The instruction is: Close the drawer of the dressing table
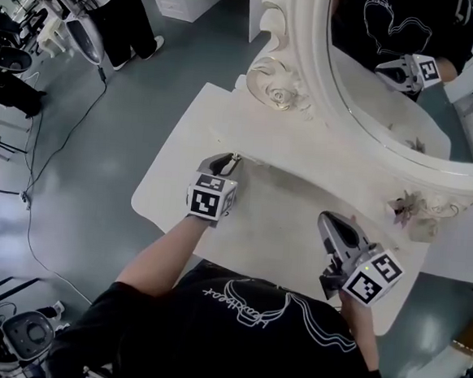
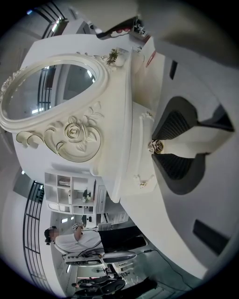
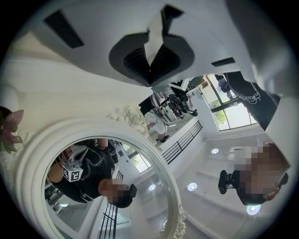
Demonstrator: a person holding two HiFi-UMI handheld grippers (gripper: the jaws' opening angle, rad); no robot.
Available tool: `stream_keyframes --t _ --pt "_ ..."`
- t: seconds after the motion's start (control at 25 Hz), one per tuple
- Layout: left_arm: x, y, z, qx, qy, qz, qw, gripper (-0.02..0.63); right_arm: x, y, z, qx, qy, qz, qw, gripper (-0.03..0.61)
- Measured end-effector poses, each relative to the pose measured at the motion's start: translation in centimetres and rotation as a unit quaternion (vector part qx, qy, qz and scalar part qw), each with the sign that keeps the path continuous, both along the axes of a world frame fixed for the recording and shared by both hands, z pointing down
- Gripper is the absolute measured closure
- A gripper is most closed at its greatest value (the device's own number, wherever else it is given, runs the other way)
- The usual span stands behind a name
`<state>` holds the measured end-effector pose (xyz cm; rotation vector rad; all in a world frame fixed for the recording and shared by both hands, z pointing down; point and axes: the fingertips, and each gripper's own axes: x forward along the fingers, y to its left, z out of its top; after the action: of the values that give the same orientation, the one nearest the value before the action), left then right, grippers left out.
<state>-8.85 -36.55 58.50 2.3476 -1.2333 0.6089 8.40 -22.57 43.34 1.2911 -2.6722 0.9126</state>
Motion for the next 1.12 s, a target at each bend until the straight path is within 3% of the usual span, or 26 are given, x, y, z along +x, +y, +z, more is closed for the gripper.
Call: stream_keyframes --t 0.88,1.12 --pt "1.1 -1.3 0.1 0.003 -0.004 -0.002 1.0 0.515 0.8 0.4 0.0 0.0 -0.008 0.003 1.0 0.575" --pt "1.0 -0.8 -0.3 0.001 0.0 0.006 1.0 0.442 0.6 1.0 -0.1 0.003 -0.01 0.0 1.0 0.575"
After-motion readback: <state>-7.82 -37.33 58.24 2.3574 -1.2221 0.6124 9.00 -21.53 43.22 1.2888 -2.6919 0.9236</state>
